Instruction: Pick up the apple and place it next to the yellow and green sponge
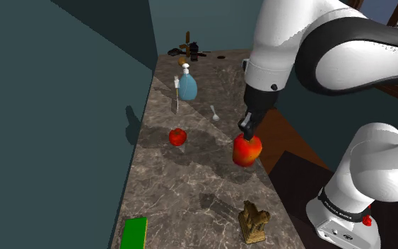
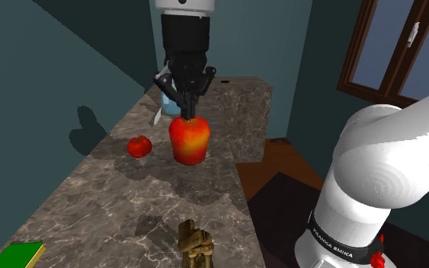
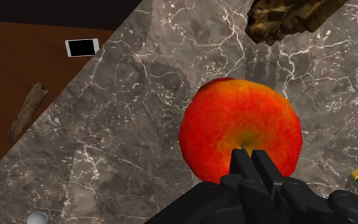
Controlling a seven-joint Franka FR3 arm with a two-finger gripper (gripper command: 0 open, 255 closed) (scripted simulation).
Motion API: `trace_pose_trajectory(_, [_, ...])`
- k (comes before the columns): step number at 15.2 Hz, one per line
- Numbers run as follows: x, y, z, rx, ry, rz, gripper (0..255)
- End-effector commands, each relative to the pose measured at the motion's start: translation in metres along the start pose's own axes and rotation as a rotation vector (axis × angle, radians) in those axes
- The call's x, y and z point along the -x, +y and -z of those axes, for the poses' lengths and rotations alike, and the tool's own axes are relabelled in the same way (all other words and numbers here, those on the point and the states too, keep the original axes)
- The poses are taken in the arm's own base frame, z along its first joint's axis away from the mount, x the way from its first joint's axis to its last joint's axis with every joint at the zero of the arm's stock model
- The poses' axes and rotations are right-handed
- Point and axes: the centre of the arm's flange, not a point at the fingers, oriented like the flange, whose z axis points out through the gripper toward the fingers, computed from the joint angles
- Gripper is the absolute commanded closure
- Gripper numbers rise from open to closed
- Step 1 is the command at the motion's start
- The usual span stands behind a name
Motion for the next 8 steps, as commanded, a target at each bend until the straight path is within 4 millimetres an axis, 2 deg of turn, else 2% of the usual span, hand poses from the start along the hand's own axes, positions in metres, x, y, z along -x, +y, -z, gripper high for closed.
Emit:
trace_pose_trajectory(1, [0.001,-0.025,0.0,-0.001,0.0,-0.001,255])
trace_pose_trajectory(8, [0.01,-0.117,0.003,-0.001,0.0,-0.001,255])
